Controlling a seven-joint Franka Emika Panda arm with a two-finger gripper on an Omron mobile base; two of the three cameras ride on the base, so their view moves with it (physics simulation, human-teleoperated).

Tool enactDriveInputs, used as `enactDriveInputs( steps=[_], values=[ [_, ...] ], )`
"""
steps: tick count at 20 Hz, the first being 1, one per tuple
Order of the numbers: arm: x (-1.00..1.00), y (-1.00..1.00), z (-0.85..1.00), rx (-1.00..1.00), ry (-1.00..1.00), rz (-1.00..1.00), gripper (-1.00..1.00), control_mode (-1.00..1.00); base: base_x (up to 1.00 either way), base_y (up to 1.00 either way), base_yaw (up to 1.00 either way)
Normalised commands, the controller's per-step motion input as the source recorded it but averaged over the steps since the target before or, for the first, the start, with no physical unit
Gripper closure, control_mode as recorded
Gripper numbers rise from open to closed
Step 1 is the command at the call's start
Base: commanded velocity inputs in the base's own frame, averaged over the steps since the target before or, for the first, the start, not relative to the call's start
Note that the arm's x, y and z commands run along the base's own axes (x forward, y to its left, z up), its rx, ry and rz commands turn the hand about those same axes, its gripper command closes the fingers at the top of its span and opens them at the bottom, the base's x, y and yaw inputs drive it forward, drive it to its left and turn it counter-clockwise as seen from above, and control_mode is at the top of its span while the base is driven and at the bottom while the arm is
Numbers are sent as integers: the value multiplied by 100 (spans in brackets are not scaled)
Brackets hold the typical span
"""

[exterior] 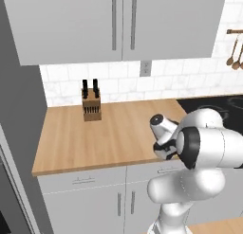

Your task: Take the meat container that has the shrimp and place it on the second highest rack of the freezer. Then take the vegetable container that has the squash and garlic and place it on the highest rack of the freezer.

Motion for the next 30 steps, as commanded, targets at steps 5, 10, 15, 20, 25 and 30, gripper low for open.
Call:
enactDriveInputs(
  steps=[5,10,15,20,25,30],
  values=[
    [7,0,-43,0,2,0,-100,-100,0,0,0],
    [0,0,-55,0,1,0,100,-100,0,0,0],
    [0,0,-46,0,0,0,100,-100,0,0,0],
    [-3,0,-31,0,-2,2,100,-100,0,0,0],
    [-9,0,-5,0,-6,4,100,-100,0,0,0],
    [-43,0,9,0,-14,1,100,-100,0,0,0]
  ],
)
